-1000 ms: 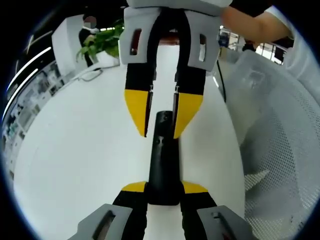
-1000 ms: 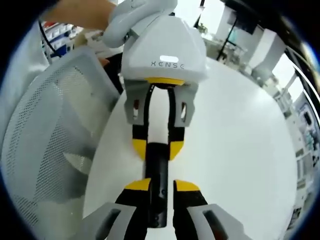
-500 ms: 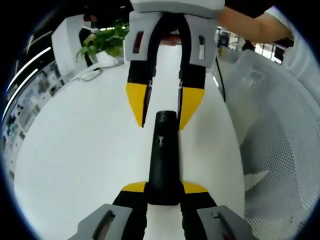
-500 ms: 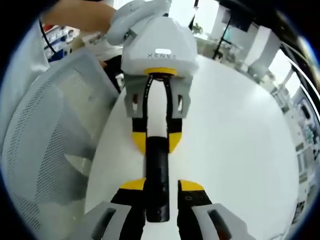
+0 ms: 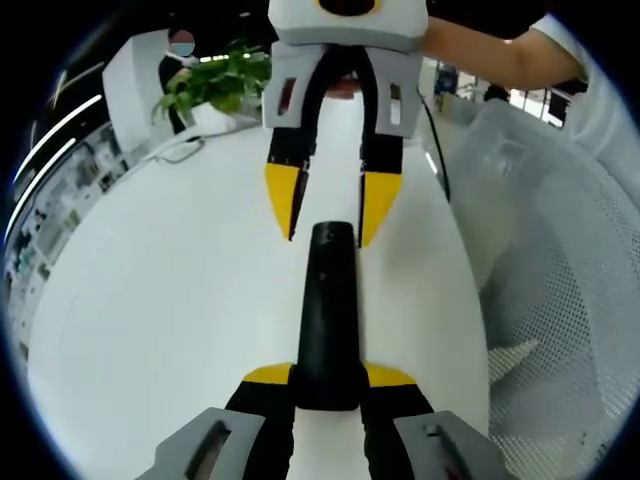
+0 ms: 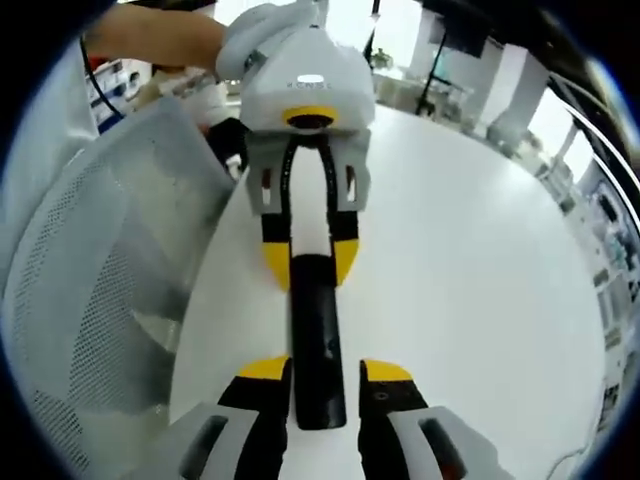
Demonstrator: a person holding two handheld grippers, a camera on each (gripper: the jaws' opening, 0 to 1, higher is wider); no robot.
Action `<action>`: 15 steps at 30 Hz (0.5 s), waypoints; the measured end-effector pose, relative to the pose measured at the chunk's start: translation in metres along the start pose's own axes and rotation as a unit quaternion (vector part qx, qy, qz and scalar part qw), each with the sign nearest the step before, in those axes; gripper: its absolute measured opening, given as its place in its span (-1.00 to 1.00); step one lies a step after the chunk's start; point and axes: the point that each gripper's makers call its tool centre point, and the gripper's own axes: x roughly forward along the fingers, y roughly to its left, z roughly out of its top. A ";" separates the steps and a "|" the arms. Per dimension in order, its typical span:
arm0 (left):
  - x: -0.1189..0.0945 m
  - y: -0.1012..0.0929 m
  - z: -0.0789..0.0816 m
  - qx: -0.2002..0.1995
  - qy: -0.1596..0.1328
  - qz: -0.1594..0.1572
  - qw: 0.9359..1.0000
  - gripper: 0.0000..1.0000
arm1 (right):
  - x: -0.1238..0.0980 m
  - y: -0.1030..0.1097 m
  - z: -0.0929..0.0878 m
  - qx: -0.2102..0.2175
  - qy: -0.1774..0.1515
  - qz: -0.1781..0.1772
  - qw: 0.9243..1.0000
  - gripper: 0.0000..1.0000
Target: Press the specified remote control buttons in sequence, fully releasing each button before pressing the next.
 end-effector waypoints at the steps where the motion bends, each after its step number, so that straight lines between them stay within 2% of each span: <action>1: 0.000 0.000 0.000 0.000 0.000 0.000 1.000 -0.53 | 0.000 0.000 -0.002 0.003 -0.002 0.000 1.000 -0.51; 15: 0.000 -0.001 0.001 0.003 -0.001 -0.004 1.000 -0.53 | 0.002 0.002 -0.027 0.022 0.004 -0.001 1.000 -0.44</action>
